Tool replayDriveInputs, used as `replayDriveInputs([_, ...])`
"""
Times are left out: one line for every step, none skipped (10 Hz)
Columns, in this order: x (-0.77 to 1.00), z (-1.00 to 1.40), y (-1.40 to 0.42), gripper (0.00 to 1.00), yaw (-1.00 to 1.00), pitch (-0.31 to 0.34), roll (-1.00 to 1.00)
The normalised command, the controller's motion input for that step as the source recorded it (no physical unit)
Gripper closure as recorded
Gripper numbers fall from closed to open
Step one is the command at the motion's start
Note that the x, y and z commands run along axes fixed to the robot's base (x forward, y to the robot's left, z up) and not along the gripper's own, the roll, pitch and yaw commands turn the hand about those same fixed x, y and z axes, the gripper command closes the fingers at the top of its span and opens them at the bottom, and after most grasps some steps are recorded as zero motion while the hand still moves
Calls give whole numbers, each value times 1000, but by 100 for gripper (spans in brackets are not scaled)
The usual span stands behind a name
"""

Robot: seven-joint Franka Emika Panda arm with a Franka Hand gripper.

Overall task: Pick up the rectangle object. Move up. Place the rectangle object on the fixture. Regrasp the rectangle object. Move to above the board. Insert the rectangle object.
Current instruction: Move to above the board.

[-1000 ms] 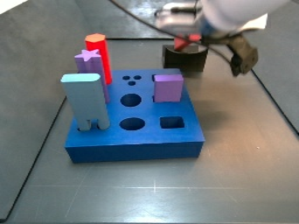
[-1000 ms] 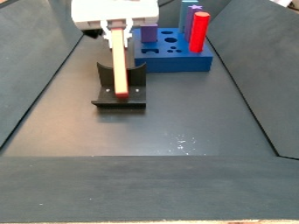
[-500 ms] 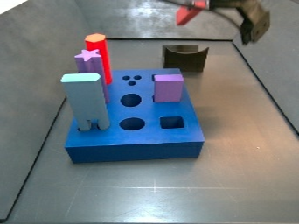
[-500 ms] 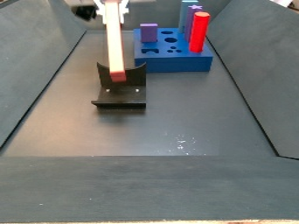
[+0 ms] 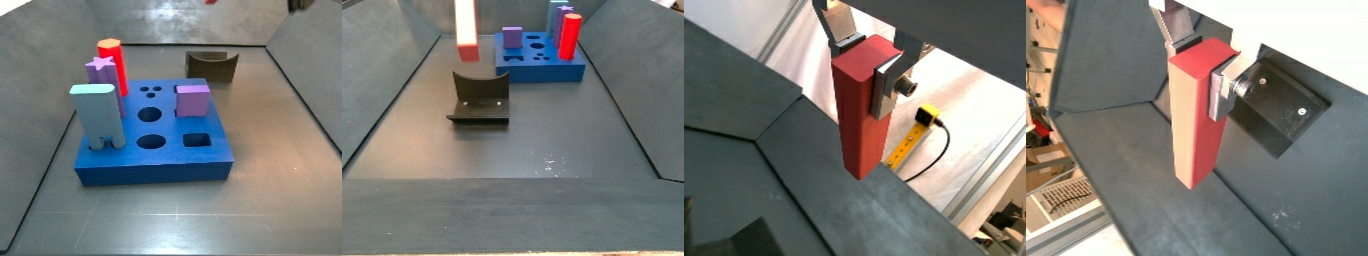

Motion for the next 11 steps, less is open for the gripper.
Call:
replayDriveInputs([-45,1000,106,100,-25,10,-58])
replayDriveInputs([-51,1000,98,100,-27,21,-57])
replayDriveInputs([-54,1000,92,100,-25,27,-59])
replayDriveInputs([-60,998,77,100,-16,44,-70])
replayDriveInputs([-57,875,59,100,-12,53,-71])
replayDriveInputs([-37,625,30,100,-3,64,-71])
replayDriveInputs([-17,382,16,100,11,85,-70])
replayDriveInputs([-4,201,6,100,22,105,-64])
replayDriveInputs([-518,-35,-1000,100,-107,-29,-1000])
replayDriveInputs([-516,-41,-1000,100,-103,-36,-1000])
replayDriveInputs([-552,-38,-1000,100,-107,-45,-1000])
